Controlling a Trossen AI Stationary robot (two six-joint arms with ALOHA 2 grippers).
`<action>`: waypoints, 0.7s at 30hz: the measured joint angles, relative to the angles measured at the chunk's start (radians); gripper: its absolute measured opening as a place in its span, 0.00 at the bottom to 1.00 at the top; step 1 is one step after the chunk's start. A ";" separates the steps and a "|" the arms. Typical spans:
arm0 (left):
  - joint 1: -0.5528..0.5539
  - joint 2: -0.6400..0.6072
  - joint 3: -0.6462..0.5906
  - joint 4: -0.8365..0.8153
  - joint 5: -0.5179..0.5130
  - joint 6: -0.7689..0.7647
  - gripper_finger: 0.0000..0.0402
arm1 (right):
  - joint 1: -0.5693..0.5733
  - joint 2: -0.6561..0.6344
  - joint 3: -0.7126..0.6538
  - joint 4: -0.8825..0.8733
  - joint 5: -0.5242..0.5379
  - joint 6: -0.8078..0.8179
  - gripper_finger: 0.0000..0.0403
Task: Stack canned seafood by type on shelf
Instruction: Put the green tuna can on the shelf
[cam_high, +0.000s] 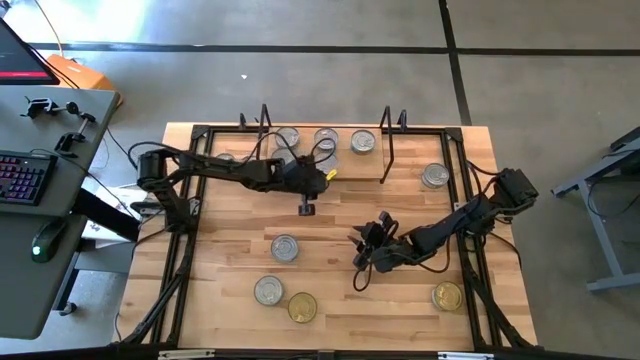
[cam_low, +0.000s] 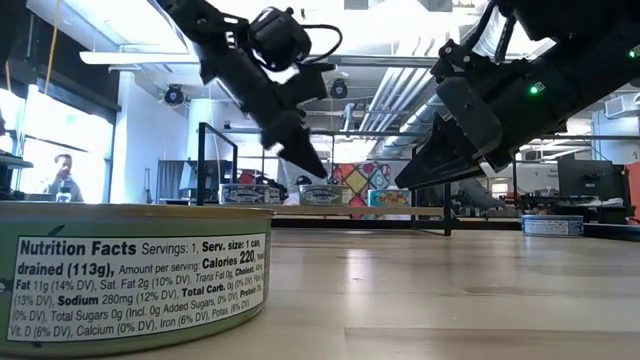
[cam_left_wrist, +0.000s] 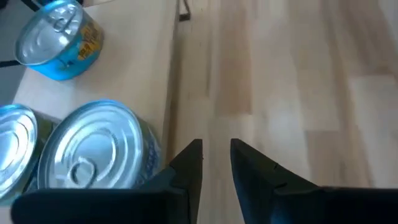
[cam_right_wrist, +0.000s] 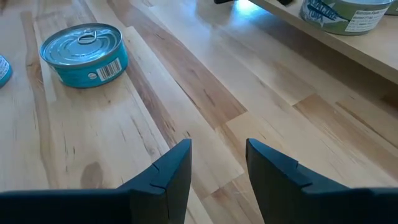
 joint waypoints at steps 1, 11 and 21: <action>0.003 0.014 0.000 0.020 -0.005 0.001 0.18 | 0.000 0.000 0.000 0.000 0.000 0.000 0.36; 0.028 0.052 0.001 0.093 -0.086 0.063 0.17 | 0.000 0.000 0.000 0.006 0.000 0.000 0.36; 0.019 0.051 0.001 0.080 -0.083 0.059 0.17 | 0.000 0.000 0.000 0.007 0.000 0.000 0.36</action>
